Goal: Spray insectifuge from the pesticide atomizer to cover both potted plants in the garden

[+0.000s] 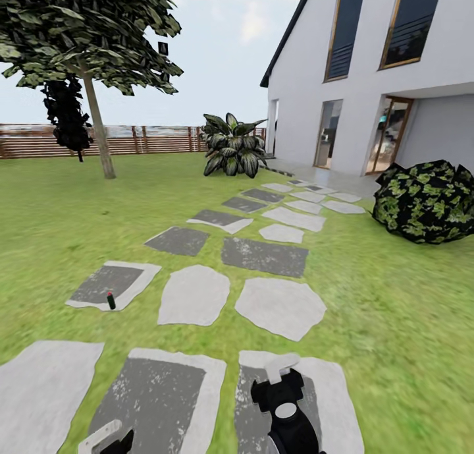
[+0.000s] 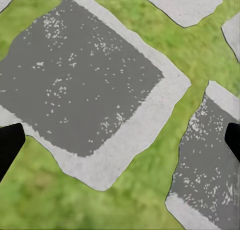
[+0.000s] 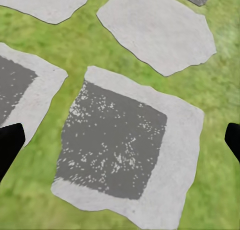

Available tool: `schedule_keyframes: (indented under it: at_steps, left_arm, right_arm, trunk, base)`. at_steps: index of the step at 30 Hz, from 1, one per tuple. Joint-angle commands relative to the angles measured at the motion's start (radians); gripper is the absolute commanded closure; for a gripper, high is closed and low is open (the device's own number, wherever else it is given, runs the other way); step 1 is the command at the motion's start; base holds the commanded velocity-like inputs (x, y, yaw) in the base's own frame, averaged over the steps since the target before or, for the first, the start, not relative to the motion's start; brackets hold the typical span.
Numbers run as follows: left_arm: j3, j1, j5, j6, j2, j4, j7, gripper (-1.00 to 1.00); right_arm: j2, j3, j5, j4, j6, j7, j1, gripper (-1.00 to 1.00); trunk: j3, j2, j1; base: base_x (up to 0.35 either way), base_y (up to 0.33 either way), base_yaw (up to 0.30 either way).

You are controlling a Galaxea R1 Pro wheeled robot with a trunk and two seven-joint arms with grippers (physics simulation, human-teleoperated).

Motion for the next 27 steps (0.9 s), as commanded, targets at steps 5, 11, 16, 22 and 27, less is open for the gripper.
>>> schedule_keyframes:
  at_steps: [5, 11, 16, 22, 27]
  left_arm:
    - [0.0, 0.0, 0.0, 0.0, 0.0, 0.001, -0.001, -1.0]
    - [0.0, 0.0, 0.0, 0.0, 0.0, 0.001, -0.001, -1.0]
    - [0.0, 0.0, 0.0, 0.0, 0.0, 0.002, -0.001, -1.0]
    - [0.0, 0.0, 0.001, -0.003, 0.0, 0.002, -0.001, -1.0]
    - [0.0, 0.0, 0.004, -0.002, 0.0, 0.002, -0.001, -1.0]
  right_arm:
    - [0.0, 0.0, 0.0, 0.0, -0.001, 0.001, 0.0, -1.0]
    - [0.0, -0.001, 0.0, 0.0, 0.0, 0.001, 0.0, -1.0]
    - [0.0, 0.001, 0.001, 0.0, 0.001, -0.003, 0.0, -1.0]
    - [0.0, 0.003, 0.001, -0.001, 0.002, -0.004, 0.0, -1.0]
    - [0.0, 0.004, 0.002, -0.002, 0.002, -0.004, 0.0, -1.0]
  trunk:
    - [0.0, 0.0, 0.0]
    - [0.0, 0.0, 0.0]
    - [0.0, 0.0, 0.0]
    - [0.0, 0.0, 0.0]
    - [0.0, 0.0, 0.0]
  base:
    - [0.322, 0.0, 0.0]
    - [0.322, 0.0, 0.0]
    - [0.322, 0.0, 0.0]
    - [0.322, 0.0, 0.004]
    - [0.322, -0.039, 0.157]
